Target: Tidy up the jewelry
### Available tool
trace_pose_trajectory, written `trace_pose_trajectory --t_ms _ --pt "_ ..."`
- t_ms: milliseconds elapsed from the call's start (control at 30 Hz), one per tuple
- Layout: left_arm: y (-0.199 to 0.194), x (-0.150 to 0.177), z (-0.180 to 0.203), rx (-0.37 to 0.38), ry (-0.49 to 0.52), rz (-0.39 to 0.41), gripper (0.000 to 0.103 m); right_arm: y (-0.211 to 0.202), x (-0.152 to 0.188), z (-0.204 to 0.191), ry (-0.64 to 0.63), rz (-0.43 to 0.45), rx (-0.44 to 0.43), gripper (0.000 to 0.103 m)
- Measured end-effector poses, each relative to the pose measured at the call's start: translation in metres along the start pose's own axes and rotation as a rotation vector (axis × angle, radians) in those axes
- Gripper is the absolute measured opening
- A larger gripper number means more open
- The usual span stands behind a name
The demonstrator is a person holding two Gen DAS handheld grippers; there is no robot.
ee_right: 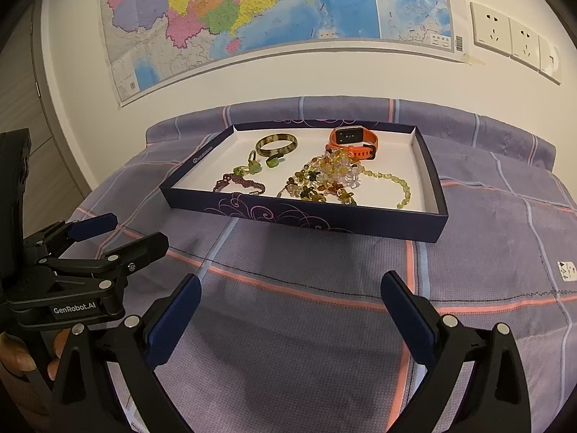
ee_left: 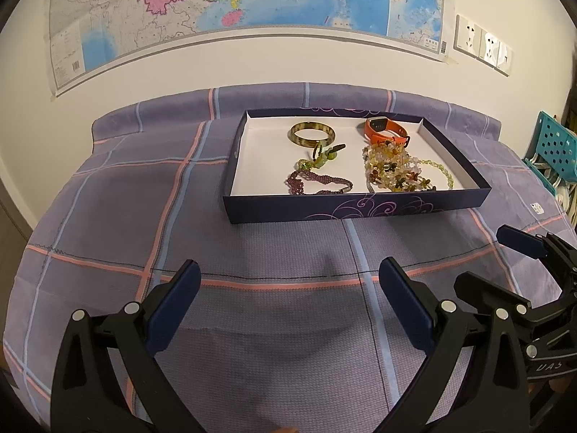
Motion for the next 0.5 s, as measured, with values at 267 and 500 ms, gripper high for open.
trace_pose_trajectory --t_ms 267,500 --pt "0.0012 0.0019 0.0012 0.001 0.003 -0.001 0.097 -0.0001 0.0005 -0.0003 0.003 -0.002 0.002 0.097" --pt "0.0011 0.0021 0.0022 0.001 0.003 -0.002 0.097 0.0002 0.0005 0.0011 0.004 -0.003 -0.001 0.097"
Point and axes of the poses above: each gripper's, at about its wrist camera, not at the fingertips, and y roughly the way its jaws point, z to its right, x to its underside, the point moved 1 cm from there along y, roughly the way its jaws point, and after that the axes turned 7 degrees about x, right-handed, at the moved point
